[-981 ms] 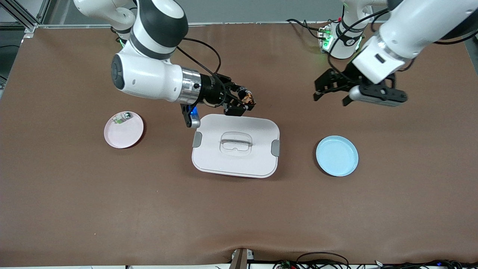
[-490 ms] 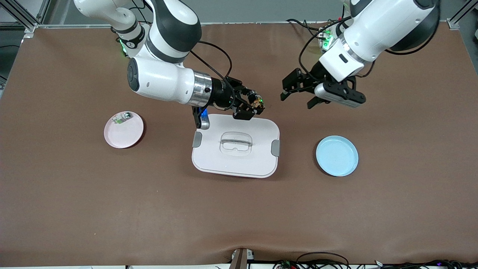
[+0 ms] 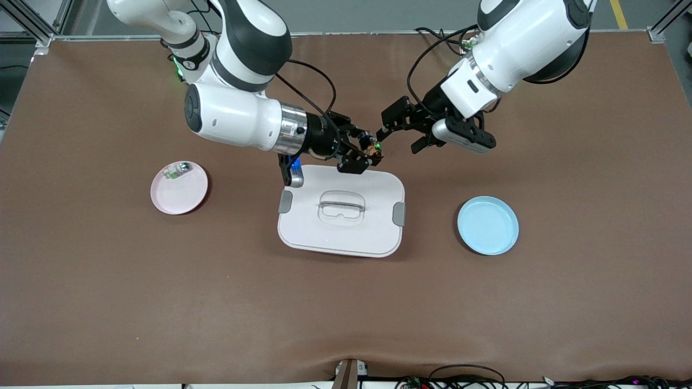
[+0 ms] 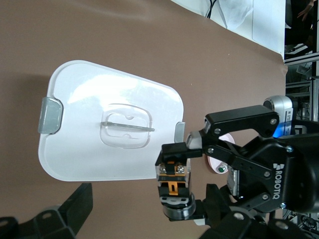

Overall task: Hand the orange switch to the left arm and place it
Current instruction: 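Carry the switch above the box while the left gripper grasps it, then open the right gripper and withdraw while the left gripper carries the switch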

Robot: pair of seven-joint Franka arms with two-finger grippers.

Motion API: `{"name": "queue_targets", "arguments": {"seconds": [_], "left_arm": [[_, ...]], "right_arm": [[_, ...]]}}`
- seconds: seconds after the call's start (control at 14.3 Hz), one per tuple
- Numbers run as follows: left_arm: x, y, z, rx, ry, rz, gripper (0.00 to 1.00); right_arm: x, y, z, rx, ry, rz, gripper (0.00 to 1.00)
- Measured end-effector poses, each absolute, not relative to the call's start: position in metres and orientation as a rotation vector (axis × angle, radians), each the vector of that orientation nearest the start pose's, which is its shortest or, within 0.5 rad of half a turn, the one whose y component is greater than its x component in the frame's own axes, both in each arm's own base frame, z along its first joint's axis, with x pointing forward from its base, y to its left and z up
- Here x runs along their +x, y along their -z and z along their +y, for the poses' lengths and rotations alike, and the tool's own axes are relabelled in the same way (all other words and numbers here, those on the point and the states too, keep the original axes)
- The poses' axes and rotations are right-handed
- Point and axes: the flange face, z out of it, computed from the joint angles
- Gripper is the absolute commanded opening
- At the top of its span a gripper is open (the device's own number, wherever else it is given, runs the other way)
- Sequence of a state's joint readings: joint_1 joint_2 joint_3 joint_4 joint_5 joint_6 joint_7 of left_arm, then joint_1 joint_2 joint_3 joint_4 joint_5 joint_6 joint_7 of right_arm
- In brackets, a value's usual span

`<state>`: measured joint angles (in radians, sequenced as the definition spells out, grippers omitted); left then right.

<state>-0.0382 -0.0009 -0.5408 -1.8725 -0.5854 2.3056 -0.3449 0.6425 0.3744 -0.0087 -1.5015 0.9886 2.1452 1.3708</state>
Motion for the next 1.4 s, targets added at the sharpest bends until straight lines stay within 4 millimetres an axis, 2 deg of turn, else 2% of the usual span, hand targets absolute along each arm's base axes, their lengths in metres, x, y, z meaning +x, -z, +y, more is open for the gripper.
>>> {"name": "queue_targets", "arguments": {"seconds": [0.14,0.35,0.49,0.56,0.7,0.77,0.91,1.26,1.33,1.4], "left_arm": [[0.491,-0.556,-0.345,2.478,-0.205,0.114,1.0],[0.488,-0.543,-0.358,2.457,-0.228,0.153,0.99],[0.488,-0.53,-0.367,2.445,-0.228,0.164,0.89],[0.489,-0.525,-0.37,2.443,-0.222,0.165,0.81],[0.489,-0.517,-0.373,2.446,-0.205,0.165,0.58],[0.488,-0.515,-0.374,2.449,-0.198,0.163,0.41],[0.486,-0.514,-0.377,2.449,-0.197,0.158,0.0],[0.485,-0.516,-0.38,2.438,-0.198,0.178,0.0],[0.485,-0.517,-0.38,2.438,-0.198,0.178,0.0],[0.485,-0.517,-0.38,2.438,-0.199,0.178,0.0]], "right_arm": [[0.545,-0.499,0.445,-1.94,-0.777,1.314,0.37],[0.545,-0.498,0.445,-1.94,-0.777,1.314,0.37],[0.545,-0.498,0.445,-1.94,-0.777,1.315,0.37],[0.545,-0.498,0.445,-1.94,-0.777,1.315,0.37],[0.545,-0.498,0.445,-1.94,-0.777,1.315,0.37],[0.545,-0.498,0.445,-1.94,-0.777,1.315,0.37],[0.544,-0.498,0.445,-1.941,-0.778,1.315,0.37],[0.544,-0.495,0.447,-1.937,-0.785,1.318,0.37],[0.544,-0.495,0.447,-1.937,-0.785,1.318,0.4],[0.544,-0.495,0.447,-1.937,-0.785,1.318,0.51]]}}
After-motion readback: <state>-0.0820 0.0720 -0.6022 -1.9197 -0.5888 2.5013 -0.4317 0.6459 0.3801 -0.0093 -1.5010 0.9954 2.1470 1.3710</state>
